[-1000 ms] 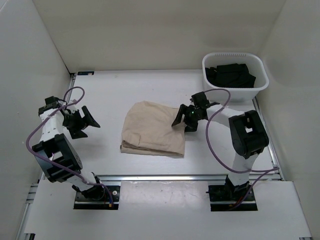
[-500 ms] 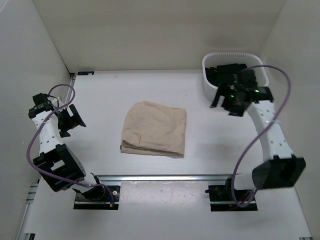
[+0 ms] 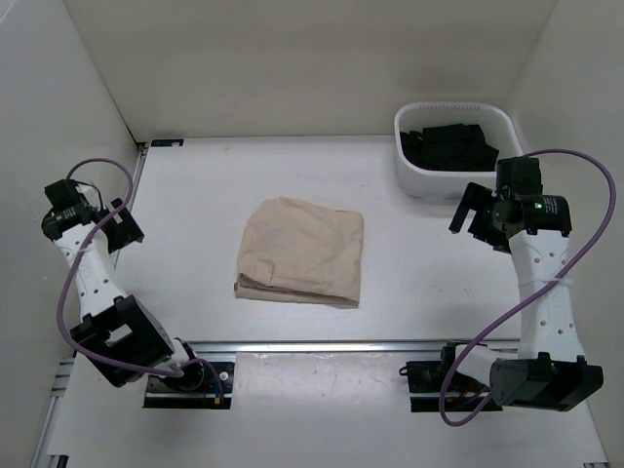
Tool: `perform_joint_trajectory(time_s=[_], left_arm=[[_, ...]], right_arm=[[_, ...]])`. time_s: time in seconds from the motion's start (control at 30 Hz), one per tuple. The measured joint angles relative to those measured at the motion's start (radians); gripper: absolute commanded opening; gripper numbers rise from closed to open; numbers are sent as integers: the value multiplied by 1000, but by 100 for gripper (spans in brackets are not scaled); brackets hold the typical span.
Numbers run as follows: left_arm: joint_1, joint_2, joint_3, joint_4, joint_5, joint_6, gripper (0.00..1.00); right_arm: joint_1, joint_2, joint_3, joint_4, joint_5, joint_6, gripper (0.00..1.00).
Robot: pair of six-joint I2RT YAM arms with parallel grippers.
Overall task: Fold and stack the trousers
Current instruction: Fold the trousers
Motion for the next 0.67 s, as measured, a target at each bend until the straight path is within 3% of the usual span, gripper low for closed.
perform_joint_trajectory(time_s=[0.67], left_arm=[[0, -37, -8, 7, 3, 0, 100]], right_arm=[[0, -20, -10, 0, 1, -13, 99]])
